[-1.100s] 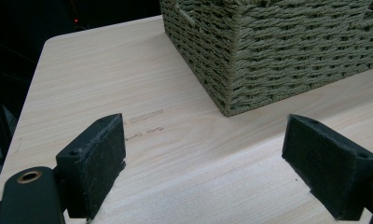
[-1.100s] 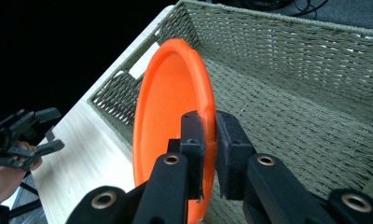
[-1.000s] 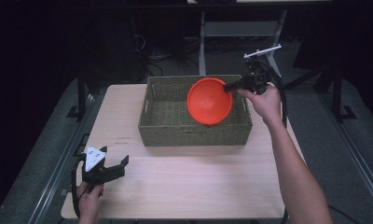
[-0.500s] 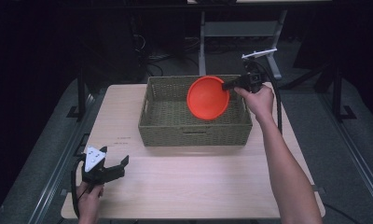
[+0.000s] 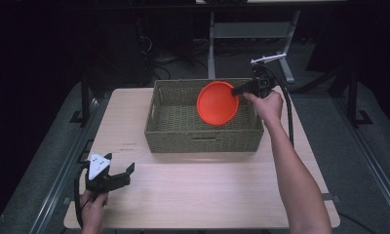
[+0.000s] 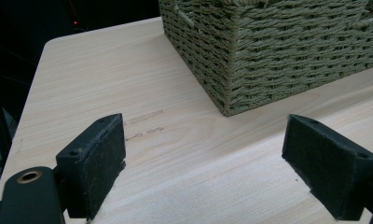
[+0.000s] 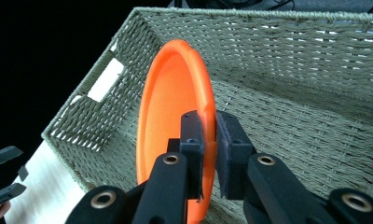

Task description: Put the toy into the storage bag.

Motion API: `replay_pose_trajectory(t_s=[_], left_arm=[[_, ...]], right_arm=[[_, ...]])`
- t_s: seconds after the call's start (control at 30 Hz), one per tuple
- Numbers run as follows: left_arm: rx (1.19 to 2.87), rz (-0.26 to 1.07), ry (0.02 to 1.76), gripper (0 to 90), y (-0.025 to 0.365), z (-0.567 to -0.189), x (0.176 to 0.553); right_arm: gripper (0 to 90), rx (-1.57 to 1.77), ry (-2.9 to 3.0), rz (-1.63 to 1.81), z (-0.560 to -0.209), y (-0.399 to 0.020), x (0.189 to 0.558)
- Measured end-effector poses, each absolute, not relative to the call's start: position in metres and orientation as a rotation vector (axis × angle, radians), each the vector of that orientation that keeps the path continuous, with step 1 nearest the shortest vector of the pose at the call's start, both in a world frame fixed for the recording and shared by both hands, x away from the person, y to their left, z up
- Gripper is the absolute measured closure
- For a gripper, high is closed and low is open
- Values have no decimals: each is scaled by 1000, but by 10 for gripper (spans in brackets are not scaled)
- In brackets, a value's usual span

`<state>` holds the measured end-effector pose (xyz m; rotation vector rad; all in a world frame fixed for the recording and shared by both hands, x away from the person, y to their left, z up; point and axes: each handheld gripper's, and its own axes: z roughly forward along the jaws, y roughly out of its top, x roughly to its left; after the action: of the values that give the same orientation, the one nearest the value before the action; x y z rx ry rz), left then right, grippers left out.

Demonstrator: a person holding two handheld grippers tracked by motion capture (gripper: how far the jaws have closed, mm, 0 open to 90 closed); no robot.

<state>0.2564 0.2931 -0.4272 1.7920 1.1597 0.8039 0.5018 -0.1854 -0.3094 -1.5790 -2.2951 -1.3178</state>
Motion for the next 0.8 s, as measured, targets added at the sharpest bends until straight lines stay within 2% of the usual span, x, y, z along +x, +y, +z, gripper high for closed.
replay_pose_trajectory(t_s=[0.8], left_arm=[[1795, 808, 1152, 128, 294, -427, 255]], right_arm=[[814, -1614, -2324, -1202, -338, -166, 512]])
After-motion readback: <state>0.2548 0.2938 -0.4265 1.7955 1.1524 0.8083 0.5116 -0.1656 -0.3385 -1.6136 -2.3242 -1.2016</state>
